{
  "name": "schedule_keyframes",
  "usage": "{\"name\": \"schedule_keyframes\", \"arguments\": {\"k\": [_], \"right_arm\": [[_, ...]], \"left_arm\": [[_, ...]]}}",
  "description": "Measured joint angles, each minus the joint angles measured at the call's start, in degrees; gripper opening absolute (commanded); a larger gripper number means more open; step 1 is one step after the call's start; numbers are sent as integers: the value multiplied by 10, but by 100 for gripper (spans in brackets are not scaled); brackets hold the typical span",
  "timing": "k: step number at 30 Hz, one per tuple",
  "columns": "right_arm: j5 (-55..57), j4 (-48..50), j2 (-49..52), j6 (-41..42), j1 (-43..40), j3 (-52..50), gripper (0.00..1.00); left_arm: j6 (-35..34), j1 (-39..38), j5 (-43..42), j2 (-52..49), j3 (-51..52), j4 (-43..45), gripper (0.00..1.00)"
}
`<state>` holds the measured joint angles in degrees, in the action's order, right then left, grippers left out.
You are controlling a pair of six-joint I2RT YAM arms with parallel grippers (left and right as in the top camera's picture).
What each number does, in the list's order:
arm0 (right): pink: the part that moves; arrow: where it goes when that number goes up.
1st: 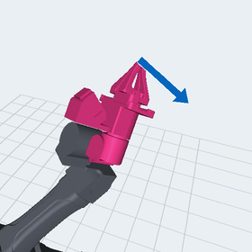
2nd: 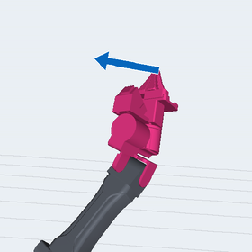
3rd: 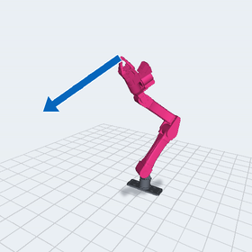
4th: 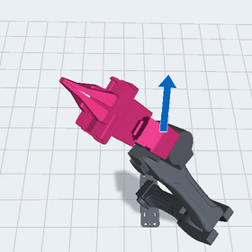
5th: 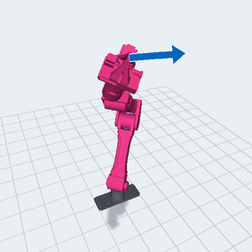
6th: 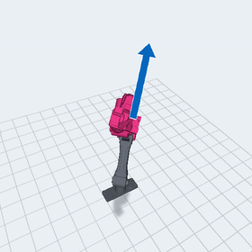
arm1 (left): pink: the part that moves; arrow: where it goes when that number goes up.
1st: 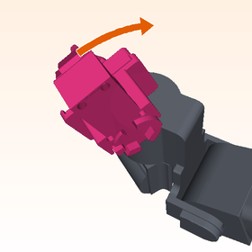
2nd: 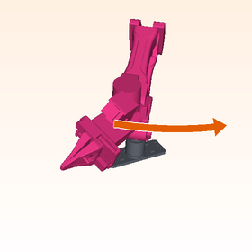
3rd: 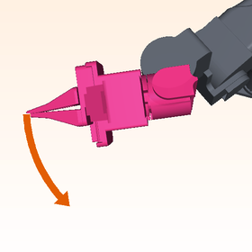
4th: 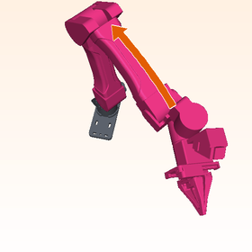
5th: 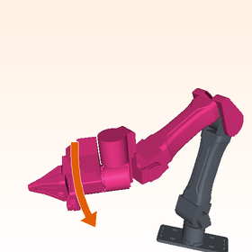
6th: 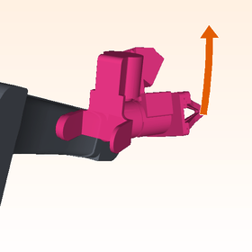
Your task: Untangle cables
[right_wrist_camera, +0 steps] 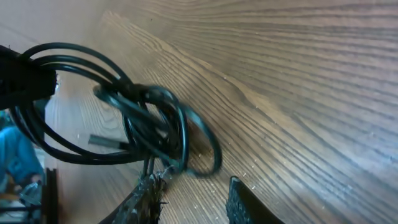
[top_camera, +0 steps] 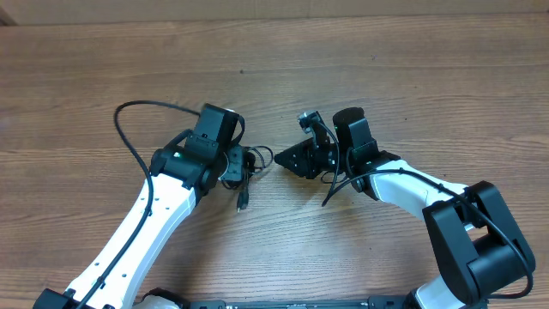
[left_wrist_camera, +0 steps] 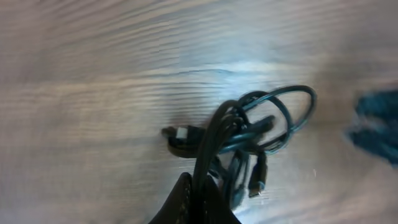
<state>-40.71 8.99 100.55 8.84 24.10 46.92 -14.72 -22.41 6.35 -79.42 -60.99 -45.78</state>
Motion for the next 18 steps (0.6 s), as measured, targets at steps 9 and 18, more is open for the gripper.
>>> {"name": "schedule_keyframes", "arguments": {"k": [9,18], "right_arm": [[-9,-21,0,-88,0,0,27],[-21,-35,0,-127,1,0,28]], "left_arm": [[150,0,-106,0,2,32,4],[168,0,-125,0,3,41,4]]}}
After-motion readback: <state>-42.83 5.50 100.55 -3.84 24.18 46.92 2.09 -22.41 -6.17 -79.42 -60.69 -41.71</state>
